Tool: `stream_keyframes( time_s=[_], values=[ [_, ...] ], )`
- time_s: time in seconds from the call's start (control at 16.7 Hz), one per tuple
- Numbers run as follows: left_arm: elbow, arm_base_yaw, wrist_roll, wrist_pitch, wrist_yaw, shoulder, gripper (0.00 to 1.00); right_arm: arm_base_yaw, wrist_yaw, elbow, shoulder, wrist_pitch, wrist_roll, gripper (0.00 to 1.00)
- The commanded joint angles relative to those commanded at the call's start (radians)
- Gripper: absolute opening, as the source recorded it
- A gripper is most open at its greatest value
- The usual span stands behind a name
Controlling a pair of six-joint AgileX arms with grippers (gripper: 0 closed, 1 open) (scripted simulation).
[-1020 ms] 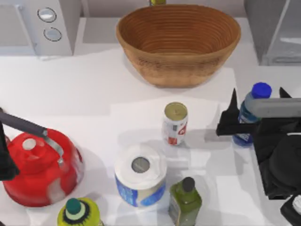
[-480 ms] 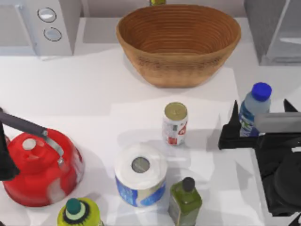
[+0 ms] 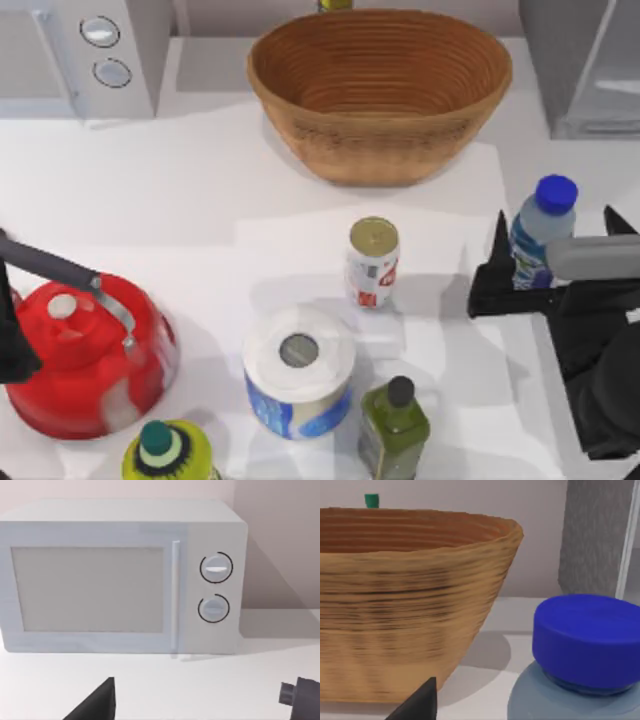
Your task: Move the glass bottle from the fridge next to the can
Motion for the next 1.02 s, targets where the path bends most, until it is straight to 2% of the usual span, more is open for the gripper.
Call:
stream_keyframes(
  time_s=[0.18, 0.36, 0.72, 1.02],
  values=[
    [0.0, 0.0, 0.0, 0.0, 0.0, 0.0, 1.0, -0.037, -0.099, -0.037, -0.155, -0.124, 0.002, 1.0],
    [0.0, 0.0, 0.0, 0.0, 0.0, 0.0, 1.0, -0.101, -0.22, -0.087, -0.39, -0.329, 0.007, 1.0],
    [0.0, 0.0, 0.0, 0.0, 0.0, 0.0, 1.0, -0.303, -0.449, -0.19, -0.981, -0.873, 0.018, 1.0],
    [0.0, 0.0, 0.0, 0.0, 0.0, 0.0, 1.0, -0.485, -0.574, -0.232, -1.475, -1.299, 0.019, 1.0]
  ],
)
